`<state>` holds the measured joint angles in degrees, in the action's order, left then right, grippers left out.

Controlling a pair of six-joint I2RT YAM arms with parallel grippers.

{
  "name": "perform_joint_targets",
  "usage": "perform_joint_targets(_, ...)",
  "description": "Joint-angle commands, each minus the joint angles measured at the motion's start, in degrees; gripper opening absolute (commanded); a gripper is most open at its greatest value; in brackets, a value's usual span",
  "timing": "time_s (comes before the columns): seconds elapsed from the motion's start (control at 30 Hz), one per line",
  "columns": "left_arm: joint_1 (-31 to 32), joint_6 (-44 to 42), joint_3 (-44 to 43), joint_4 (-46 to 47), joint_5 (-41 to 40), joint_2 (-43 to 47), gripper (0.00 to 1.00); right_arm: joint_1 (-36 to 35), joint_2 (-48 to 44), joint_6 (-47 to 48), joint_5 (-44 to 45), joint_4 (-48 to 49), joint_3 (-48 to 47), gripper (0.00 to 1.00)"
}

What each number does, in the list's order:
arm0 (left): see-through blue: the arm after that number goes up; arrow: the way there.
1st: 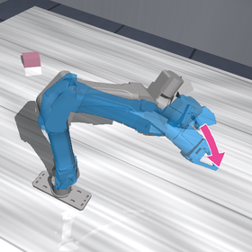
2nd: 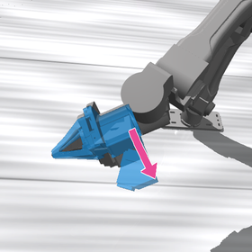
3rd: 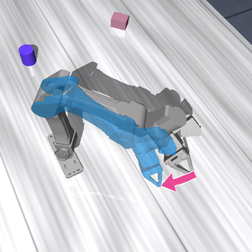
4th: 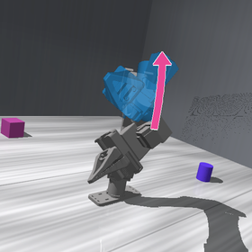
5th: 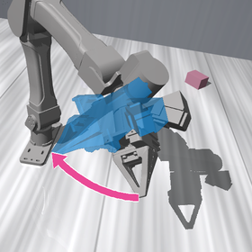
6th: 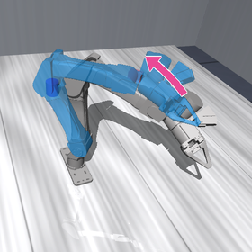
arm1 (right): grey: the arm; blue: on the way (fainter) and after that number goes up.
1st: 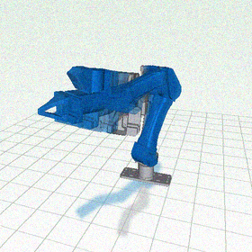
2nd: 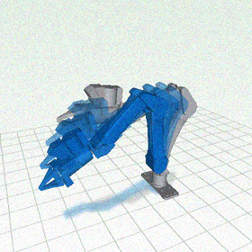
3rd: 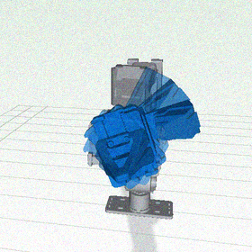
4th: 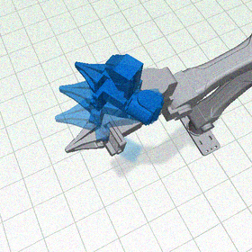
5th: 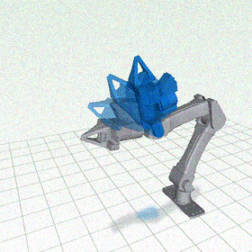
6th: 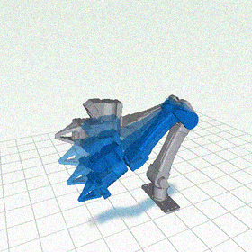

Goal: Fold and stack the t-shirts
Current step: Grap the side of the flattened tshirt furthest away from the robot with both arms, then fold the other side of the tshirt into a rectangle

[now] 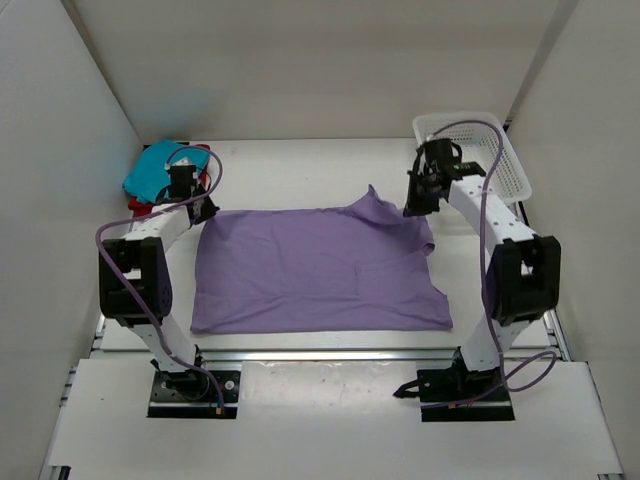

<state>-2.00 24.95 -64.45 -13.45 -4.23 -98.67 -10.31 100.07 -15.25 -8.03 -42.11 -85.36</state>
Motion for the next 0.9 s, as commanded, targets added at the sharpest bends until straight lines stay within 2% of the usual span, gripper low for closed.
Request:
perform_joint_targets(0.0,-0.28,0.28,-0.06,-0.34,0.54,3.40,0.00,0.91,-7.16,-0.84,0.21,11.43,7.56,0.00)
perform_joint_targets(0.27,-1.69,-1.39,5.90,-1.66,-0.86,12.70,0.00,0.46,-21.66,-5.23,1.00,15.91,24.69,0.00)
perform_joint_targets(0.53,-1.43,-2.89,14.34,-2.90,-3.50,23.34,0.00,-0.86,-36.77,-5.76,3.02,14.69,35.08,0.00)
perform_joint_targets(0.73,-2.13,-3.77,19.18,-3.69,-6.14,27.39,0.00,-2.09,-46.18,-8.75,3.90,15.56,46.59,0.00)
perform_joint_targets(0.87,-2.49,-3.77,19.80,-5.09,-7.20,27.92,0.00,0.19,-52.68,-10.24,1.89,15.12,53.01,0.00)
